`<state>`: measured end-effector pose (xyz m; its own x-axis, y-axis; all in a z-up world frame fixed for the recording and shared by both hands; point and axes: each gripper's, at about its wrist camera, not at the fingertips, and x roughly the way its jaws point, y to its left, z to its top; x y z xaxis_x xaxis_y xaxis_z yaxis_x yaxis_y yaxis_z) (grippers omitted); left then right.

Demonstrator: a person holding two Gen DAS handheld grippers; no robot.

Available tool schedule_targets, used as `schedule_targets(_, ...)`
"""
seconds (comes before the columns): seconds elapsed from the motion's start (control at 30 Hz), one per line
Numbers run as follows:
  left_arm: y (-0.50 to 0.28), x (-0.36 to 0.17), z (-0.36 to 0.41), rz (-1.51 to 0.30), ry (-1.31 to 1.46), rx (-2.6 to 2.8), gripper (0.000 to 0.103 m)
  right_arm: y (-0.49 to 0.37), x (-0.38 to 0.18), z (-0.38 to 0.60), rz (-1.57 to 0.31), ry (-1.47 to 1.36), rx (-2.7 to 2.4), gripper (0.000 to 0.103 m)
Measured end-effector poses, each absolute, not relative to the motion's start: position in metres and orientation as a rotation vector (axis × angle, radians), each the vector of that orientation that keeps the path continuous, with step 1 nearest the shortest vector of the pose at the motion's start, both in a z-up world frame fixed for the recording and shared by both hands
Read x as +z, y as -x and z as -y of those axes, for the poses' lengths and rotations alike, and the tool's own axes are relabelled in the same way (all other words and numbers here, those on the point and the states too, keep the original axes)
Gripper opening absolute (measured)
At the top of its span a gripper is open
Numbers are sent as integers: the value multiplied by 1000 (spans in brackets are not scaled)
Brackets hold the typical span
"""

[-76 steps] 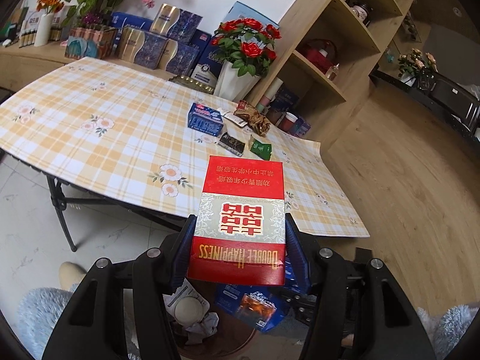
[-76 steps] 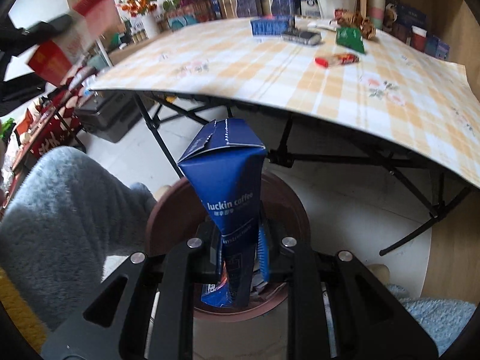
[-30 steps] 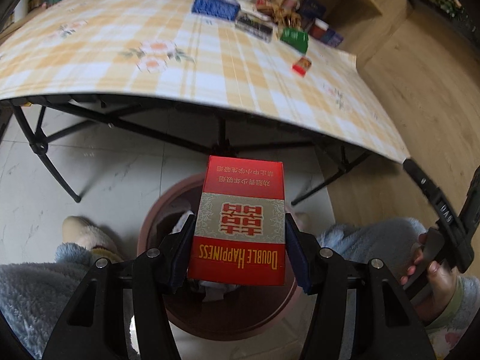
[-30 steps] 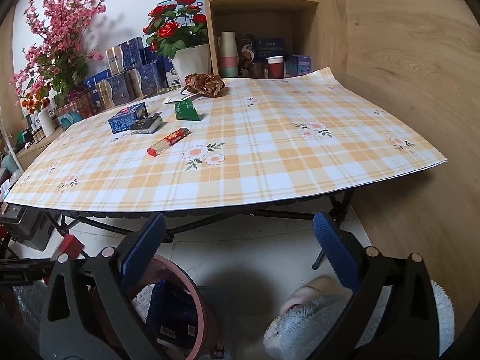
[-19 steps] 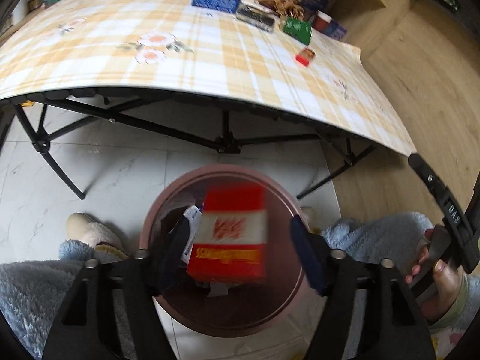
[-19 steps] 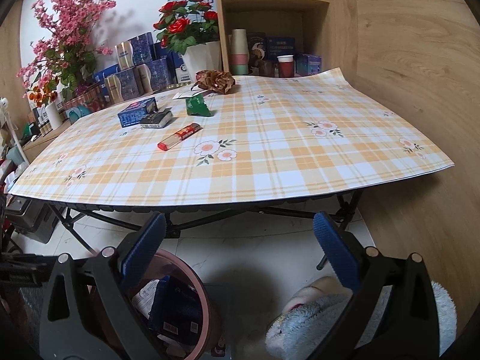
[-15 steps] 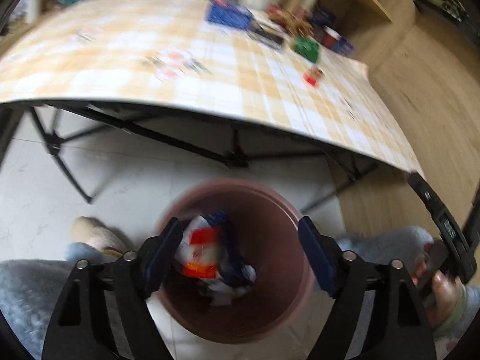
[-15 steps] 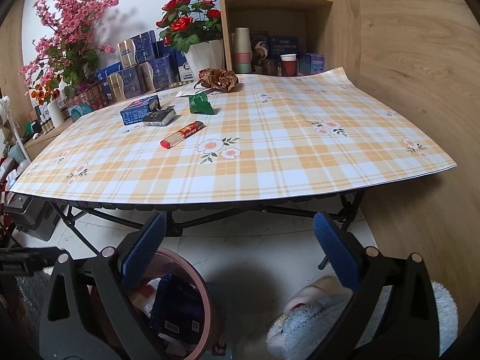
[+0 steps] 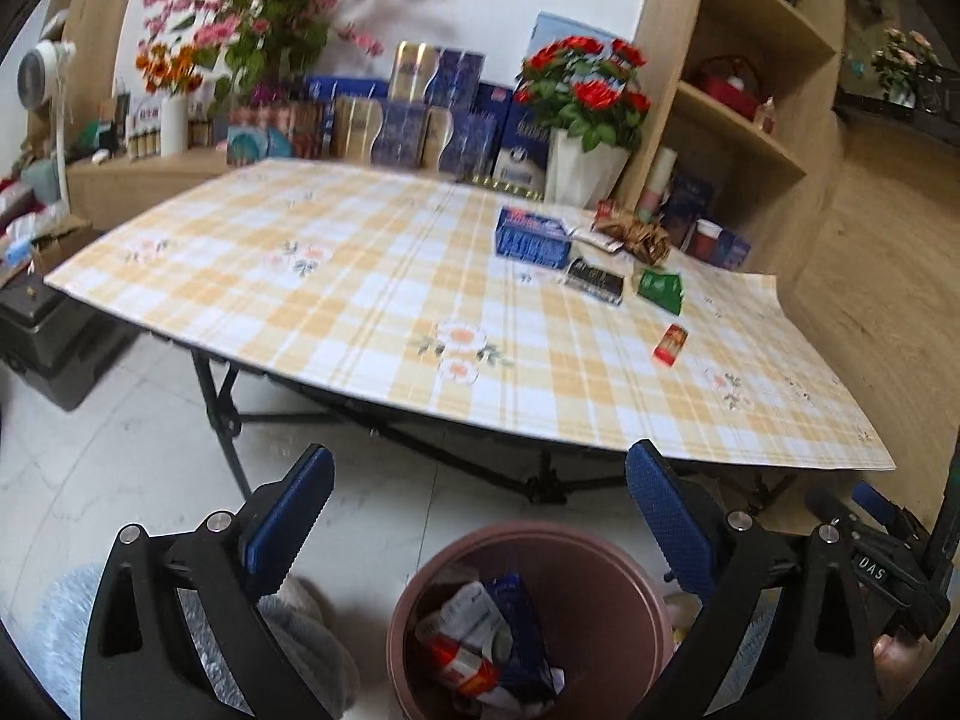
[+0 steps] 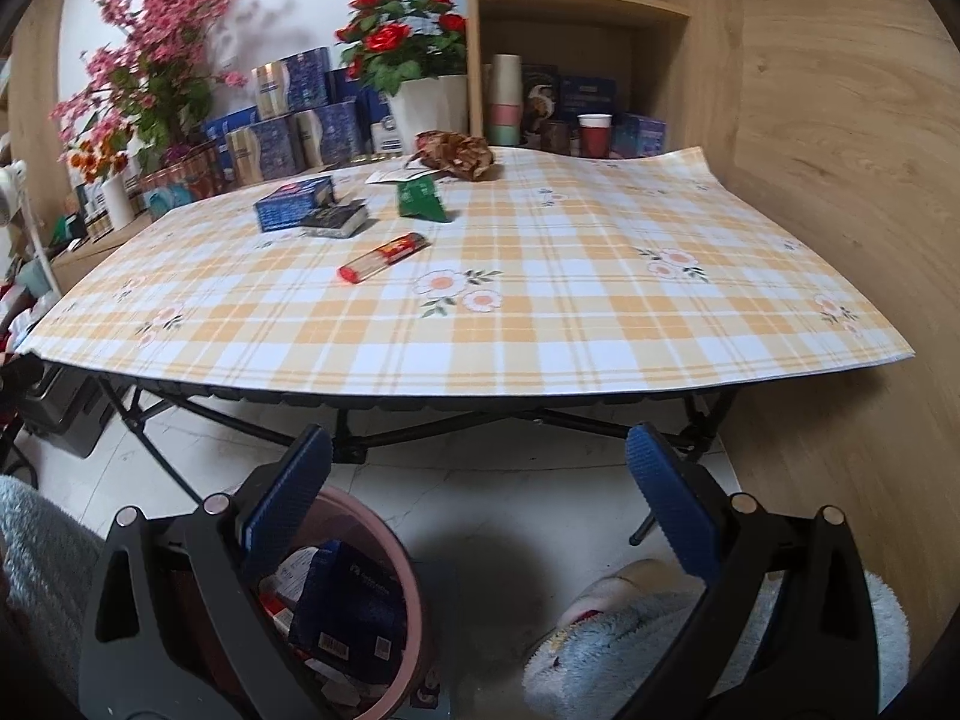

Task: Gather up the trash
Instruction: 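Grasp the blue Guangming box with the left tool while the right grasps the brown paper bag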

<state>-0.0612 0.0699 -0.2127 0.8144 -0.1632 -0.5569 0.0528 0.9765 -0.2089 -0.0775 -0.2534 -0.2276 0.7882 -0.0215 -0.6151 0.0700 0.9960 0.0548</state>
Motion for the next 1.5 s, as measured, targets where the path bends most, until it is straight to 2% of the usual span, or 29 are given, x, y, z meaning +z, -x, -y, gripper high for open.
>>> schedule_targets(0.43, 48, -207, -58, -607, 148, -154, 96, 62, -223, 239, -696, -43, 0, 97)
schedule_targets(0.67, 16, -195, -79, -675, 289, -156, 97, 39, -207, 246, -699, -54, -7, 97)
schedule_targets(0.87, -23, -179, -80, -695, 307, -180, 97, 15, -195, 256, -698, -102, -14, 97)
schedule_targets(1.2, -154, -171, -46, -817, 324, -290, 97, -30, -185, 278, -671, -159, -30, 97)
schedule_targets(1.5, -274, -199, -7, -931, 250, -291, 97, -82, -173, 320, -635, -193, -56, 97)
